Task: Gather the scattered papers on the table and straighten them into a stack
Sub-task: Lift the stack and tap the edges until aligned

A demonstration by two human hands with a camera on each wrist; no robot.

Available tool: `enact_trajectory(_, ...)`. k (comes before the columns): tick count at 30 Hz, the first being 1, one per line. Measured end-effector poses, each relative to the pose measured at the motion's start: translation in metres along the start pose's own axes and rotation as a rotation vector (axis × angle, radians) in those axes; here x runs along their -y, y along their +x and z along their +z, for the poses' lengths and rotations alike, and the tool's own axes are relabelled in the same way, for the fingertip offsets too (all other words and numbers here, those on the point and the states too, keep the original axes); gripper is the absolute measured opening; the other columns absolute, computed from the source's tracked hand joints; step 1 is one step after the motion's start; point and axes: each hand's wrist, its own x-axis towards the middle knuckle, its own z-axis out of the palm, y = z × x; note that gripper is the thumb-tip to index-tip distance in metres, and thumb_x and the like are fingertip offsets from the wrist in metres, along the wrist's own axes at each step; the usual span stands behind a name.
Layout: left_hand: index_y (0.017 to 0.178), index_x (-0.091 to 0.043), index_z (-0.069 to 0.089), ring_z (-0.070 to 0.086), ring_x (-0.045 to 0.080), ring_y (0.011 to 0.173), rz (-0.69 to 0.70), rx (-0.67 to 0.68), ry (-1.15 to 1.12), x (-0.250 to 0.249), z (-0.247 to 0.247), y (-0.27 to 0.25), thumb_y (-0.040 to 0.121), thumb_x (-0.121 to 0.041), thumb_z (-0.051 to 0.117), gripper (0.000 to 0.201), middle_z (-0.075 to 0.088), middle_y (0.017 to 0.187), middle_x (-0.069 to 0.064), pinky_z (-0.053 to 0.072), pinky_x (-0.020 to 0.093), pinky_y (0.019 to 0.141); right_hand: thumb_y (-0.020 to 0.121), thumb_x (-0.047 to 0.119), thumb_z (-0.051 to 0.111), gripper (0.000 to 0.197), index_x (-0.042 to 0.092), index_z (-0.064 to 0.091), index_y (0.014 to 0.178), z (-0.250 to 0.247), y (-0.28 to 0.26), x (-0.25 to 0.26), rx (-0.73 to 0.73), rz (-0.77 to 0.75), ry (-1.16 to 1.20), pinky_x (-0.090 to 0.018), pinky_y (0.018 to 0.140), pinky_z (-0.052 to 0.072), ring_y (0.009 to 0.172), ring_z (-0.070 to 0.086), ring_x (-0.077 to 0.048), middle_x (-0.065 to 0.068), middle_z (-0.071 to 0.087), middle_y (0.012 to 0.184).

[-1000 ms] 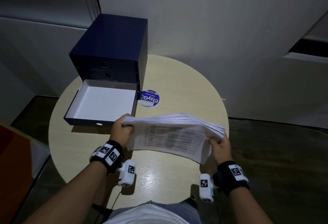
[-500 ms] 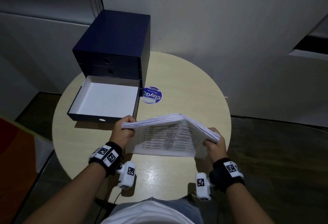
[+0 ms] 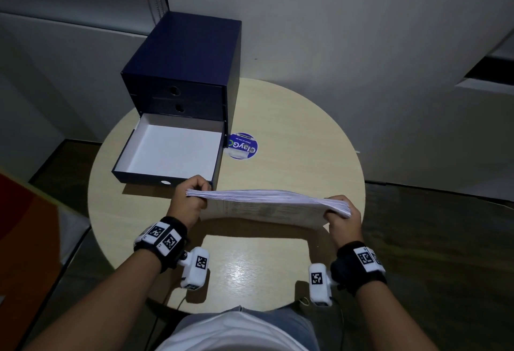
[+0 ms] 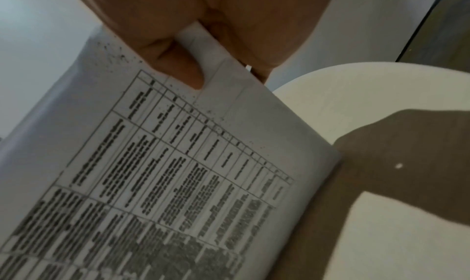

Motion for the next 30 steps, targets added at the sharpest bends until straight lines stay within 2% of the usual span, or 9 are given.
enact_trajectory(4, 0.064, -0.016, 0.047, 0.046, 0.012, 0.064, 0.003, -0.016, -0.026, -0.002, -0.005, -0.005, 0.047, 0.008, 0.045, 0.029, 0.049, 0.068, 0.003, 0.034, 0.021, 0.051, 0.061, -0.008, 0.053, 0.027, 0.011, 0.060, 0.080, -0.001, -0.008, 0.001, 0.037, -0.037, 0.059, -0.020, 0.062, 0.047, 0.070, 0.058, -0.006, -0.006, 0.062, 0.078)
enact_trajectory(8, 0.065, -0.014, 0.049, 0.046, 0.013, 0.065, -0.019, 0.002, 0.040, 0.003, -0.002, -0.005, 0.050, 0.006, 0.045, 0.026, 0.050, 0.067, 0.001, 0.035, 0.023, 0.052, 0.056, -0.003, 0.052, 0.032, 0.012, 0.059, 0.083, 0.003, -0.009, -0.006, 0.076, 0.011, 0.057, -0.017, 0.062, 0.048, 0.071, 0.061, 0.000, -0.006, 0.063, 0.083)
enact_trajectory(12, 0.053, -0.024, 0.049, 0.042, 0.014, 0.063, -0.030, -0.006, 0.024, -0.003, 0.001, -0.004, 0.049, 0.005, 0.043, 0.030, 0.048, 0.059, -0.005, 0.031, 0.023, 0.051, 0.055, -0.001, 0.051, 0.024, 0.007, 0.057, 0.076, 0.001, -0.005, -0.007, 0.059, 0.032, 0.045, -0.030, 0.064, 0.044, 0.072, 0.057, -0.018, -0.009, 0.059, 0.075)
enact_trajectory(15, 0.058, -0.023, 0.048, 0.045, 0.016, 0.065, -0.051, 0.011, 0.043, -0.001, -0.002, -0.010, 0.054, 0.005, 0.046, 0.028, 0.049, 0.065, 0.004, 0.033, 0.025, 0.053, 0.055, -0.004, 0.051, 0.029, 0.011, 0.059, 0.079, -0.001, -0.007, -0.015, 0.083, 0.032, 0.035, -0.029, 0.067, 0.046, 0.074, 0.059, -0.012, -0.007, 0.061, 0.078)
enact_trajectory(18, 0.060, -0.021, 0.052, 0.046, 0.016, 0.064, -0.104, 0.033, 0.114, 0.009, -0.001, -0.017, 0.071, 0.012, 0.052, 0.034, 0.051, 0.061, -0.003, 0.035, 0.028, 0.058, 0.057, -0.001, 0.053, 0.032, 0.012, 0.060, 0.085, 0.001, -0.014, -0.020, 0.136, 0.069, -0.018, -0.026, 0.073, 0.051, 0.087, 0.062, -0.028, -0.013, 0.064, 0.088)
enact_trajectory(21, 0.059, -0.017, 0.054, 0.049, 0.018, 0.063, -0.127, -0.017, 0.178, 0.000, 0.002, -0.014, 0.074, 0.018, 0.053, 0.038, 0.055, 0.060, 0.000, 0.037, 0.028, 0.059, 0.058, 0.000, 0.056, 0.040, 0.010, 0.059, 0.097, -0.003, -0.014, -0.012, 0.118, 0.098, 0.025, -0.037, 0.081, 0.051, 0.097, 0.061, -0.030, -0.012, 0.064, 0.096)
enact_trajectory(24, 0.062, -0.015, 0.057, 0.054, 0.020, 0.063, -0.105, -0.183, 0.239, -0.033, 0.010, -0.007, 0.074, 0.016, 0.047, 0.035, 0.060, 0.062, 0.000, 0.040, 0.024, 0.056, 0.073, -0.007, 0.064, 0.060, 0.023, 0.046, 0.122, -0.003, -0.011, 0.011, 0.049, 0.140, 0.050, -0.039, 0.091, 0.052, 0.113, 0.057, -0.032, -0.007, 0.057, 0.118)
enact_trajectory(27, 0.076, -0.022, 0.066, 0.059, 0.015, 0.068, -0.086, -0.310, 0.324, -0.076, 0.024, 0.001, 0.078, 0.010, 0.043, 0.040, 0.065, 0.070, -0.003, 0.041, 0.021, 0.057, 0.075, 0.008, 0.076, 0.088, 0.031, 0.026, 0.143, 0.006, -0.012, 0.052, -0.133, -0.063, -0.270, -0.041, 0.112, 0.033, 0.137, 0.038, -0.027, -0.004, 0.030, 0.150)
enact_trajectory(30, 0.069, -0.021, 0.063, 0.057, 0.019, 0.066, -0.001, -0.291, 0.466, -0.111, 0.037, 0.010, 0.075, 0.000, 0.042, 0.030, 0.064, 0.068, -0.002, 0.038, 0.023, 0.055, 0.077, 0.036, 0.070, 0.084, 0.028, 0.024, 0.146, 0.032, -0.019, 0.101, 0.008, -0.474, -0.701, -0.049, 0.121, 0.013, 0.147, 0.021, -0.022, 0.002, 0.026, 0.155)
